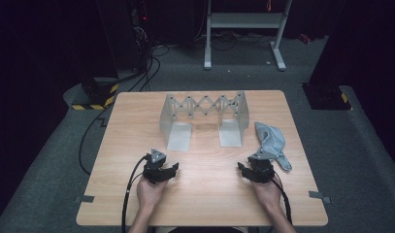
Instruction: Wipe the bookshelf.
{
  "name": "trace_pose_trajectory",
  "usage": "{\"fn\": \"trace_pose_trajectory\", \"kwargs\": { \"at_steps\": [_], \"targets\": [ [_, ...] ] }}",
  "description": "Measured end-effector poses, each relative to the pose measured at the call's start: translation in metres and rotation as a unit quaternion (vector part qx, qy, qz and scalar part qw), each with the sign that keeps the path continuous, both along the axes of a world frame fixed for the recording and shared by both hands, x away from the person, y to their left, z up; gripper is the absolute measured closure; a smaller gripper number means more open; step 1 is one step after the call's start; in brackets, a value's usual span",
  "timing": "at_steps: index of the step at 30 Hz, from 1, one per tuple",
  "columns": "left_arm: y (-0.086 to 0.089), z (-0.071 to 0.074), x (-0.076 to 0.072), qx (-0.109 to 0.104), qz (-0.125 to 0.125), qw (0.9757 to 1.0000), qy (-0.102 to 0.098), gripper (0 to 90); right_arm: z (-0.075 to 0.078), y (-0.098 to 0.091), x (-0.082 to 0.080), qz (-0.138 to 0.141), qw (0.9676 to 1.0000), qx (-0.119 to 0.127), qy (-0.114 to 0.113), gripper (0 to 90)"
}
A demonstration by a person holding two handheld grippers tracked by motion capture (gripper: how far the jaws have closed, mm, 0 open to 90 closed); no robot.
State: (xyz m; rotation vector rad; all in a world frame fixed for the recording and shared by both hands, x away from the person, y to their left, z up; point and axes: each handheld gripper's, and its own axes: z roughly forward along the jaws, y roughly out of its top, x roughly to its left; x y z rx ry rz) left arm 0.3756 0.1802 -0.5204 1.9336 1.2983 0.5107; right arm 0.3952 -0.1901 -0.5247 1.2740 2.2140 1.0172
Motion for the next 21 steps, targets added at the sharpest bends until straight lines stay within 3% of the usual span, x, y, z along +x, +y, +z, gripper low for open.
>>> {"fn": "trace_pose_trajectory", "kwargs": {
  "at_steps": [8, 11, 14, 21],
  "targets": [
    [-0.0002, -0.0051, 0.0059, 0.018, 0.007, 0.9998, 0.003, 38.9, -0.0003, 0.0035, 0.0045, -0.003, 0.9998, -0.017, -0.002, 47.1],
    [-0.0007, -0.0060, 0.0064, 0.021, 0.010, 0.9997, -0.002, 38.9, -0.0005, 0.0046, 0.0049, 0.000, 0.9997, -0.024, -0.004, 44.7],
    [-0.0040, -0.0076, 0.0054, 0.038, 0.012, 0.9991, -0.013, 38.9, -0.0007, 0.0054, 0.0058, 0.004, 0.9997, -0.024, -0.003, 41.3],
    [-0.0042, -0.0078, 0.0058, 0.038, 0.017, 0.9991, -0.011, 35.0, -0.0007, 0.0058, 0.0065, 0.002, 0.9997, -0.023, 0.000, 39.5]
  ]
}}
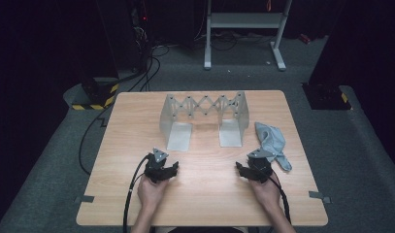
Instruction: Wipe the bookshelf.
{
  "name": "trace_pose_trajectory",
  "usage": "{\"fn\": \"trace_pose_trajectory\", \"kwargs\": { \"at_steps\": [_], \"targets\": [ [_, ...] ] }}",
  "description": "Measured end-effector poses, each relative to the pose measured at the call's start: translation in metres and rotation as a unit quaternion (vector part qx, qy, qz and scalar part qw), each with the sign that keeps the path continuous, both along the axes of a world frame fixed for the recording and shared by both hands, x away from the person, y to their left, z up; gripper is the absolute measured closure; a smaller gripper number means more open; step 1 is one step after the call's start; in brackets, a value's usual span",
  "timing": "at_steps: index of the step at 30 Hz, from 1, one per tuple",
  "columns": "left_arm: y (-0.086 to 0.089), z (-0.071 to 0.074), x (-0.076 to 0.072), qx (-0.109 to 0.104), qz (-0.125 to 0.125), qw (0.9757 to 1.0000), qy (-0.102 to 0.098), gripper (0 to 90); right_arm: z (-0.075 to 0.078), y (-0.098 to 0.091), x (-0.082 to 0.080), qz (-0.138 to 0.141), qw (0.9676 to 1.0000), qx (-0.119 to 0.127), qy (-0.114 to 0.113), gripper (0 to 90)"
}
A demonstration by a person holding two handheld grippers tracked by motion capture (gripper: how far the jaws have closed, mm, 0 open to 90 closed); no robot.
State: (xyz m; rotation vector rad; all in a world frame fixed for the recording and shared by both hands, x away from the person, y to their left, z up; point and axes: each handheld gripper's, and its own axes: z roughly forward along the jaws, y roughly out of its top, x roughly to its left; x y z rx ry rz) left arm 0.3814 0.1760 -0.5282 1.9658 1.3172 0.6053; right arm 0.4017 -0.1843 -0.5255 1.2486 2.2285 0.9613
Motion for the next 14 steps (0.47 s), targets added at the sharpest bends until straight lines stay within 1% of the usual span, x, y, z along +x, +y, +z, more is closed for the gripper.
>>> {"fn": "trace_pose_trajectory", "kwargs": {
  "at_steps": [14],
  "targets": [
    [0.0001, -0.0001, -0.0001, -0.001, 0.001, 1.0000, 0.001, 34.0, -0.0001, 0.0002, 0.0002, 0.000, 1.0000, 0.000, 0.000, 39.1]
  ]
}}
